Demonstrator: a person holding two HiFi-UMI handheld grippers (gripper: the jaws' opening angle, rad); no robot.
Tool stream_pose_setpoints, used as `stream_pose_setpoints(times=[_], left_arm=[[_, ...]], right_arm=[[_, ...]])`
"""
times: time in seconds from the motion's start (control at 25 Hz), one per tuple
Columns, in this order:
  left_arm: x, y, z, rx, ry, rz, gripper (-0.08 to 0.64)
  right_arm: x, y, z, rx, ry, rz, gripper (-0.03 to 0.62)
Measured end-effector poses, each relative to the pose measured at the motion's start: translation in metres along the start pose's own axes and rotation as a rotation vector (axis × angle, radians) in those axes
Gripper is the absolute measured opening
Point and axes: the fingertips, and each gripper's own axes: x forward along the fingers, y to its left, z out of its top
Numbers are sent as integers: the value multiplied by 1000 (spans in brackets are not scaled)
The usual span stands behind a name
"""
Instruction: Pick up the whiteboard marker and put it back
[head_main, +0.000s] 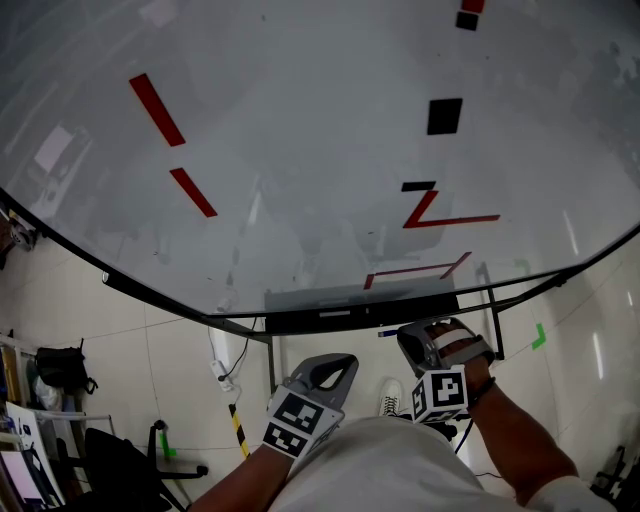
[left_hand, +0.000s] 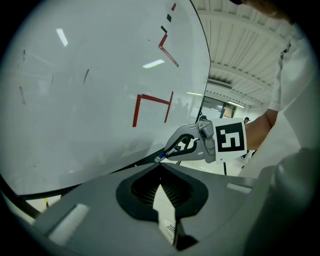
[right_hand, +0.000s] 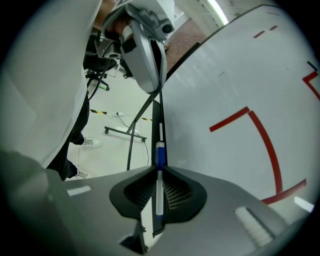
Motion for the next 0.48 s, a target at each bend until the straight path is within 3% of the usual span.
stream_pose_setpoints(times=[0.48], left_arm=[[0, 3, 1, -2, -2, 5, 17]], right_arm=[[21, -3, -15, -11, 52, 17, 37]])
